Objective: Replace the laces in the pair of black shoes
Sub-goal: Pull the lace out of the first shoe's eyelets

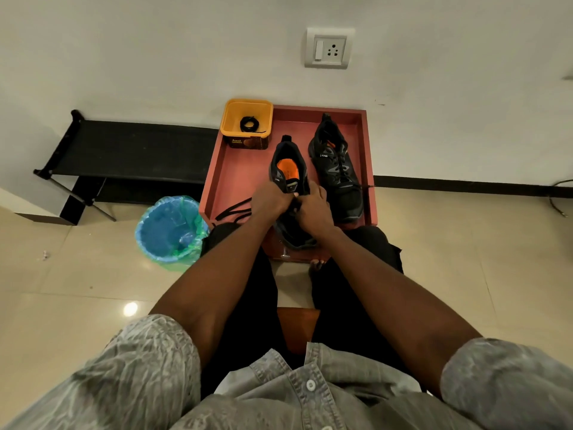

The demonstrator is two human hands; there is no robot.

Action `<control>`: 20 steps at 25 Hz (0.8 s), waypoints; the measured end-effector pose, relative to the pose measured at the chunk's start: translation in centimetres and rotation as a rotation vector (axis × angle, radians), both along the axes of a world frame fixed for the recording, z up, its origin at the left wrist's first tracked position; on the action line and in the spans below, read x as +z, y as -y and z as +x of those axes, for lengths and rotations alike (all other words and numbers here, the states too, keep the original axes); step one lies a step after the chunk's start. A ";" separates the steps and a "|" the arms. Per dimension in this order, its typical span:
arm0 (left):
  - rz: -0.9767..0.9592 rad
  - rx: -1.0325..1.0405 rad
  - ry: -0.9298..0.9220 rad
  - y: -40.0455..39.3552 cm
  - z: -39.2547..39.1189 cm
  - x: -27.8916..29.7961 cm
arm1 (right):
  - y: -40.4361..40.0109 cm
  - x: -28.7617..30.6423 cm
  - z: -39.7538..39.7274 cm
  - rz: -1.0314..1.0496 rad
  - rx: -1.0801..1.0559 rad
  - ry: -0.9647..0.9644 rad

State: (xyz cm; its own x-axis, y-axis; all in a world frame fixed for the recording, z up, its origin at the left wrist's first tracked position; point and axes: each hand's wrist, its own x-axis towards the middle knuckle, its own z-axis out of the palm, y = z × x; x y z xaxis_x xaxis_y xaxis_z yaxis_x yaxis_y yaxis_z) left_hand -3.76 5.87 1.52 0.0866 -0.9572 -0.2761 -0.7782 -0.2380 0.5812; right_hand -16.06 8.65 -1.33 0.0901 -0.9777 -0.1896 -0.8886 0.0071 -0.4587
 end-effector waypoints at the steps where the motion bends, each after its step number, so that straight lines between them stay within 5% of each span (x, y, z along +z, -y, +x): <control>1: -0.002 -0.011 -0.001 0.1 0.0 -0.1 | 0.0 0.1 0.1 -0.002 0.003 -0.002; 6: 0.104 -0.045 -0.015 1.4 0.9 0.4 | -1.1 -0.1 0.6 -0.129 -0.033 0.072; 11: 0.201 0.002 -0.123 1.6 0.9 0.7 | -1.7 0.5 0.6 -0.082 -0.622 0.544; 13: 0.259 0.038 -0.204 1.4 0.9 0.5 | -1.3 0.9 1.0 -0.007 -0.699 0.593; 17: 0.277 0.026 -0.252 0.9 1.0 0.5 | -1.0 0.7 1.0 -0.223 -0.172 0.122; 20: 0.250 0.011 -0.235 0.8 1.2 0.5 | -0.4 0.5 1.1 -0.174 0.104 -0.146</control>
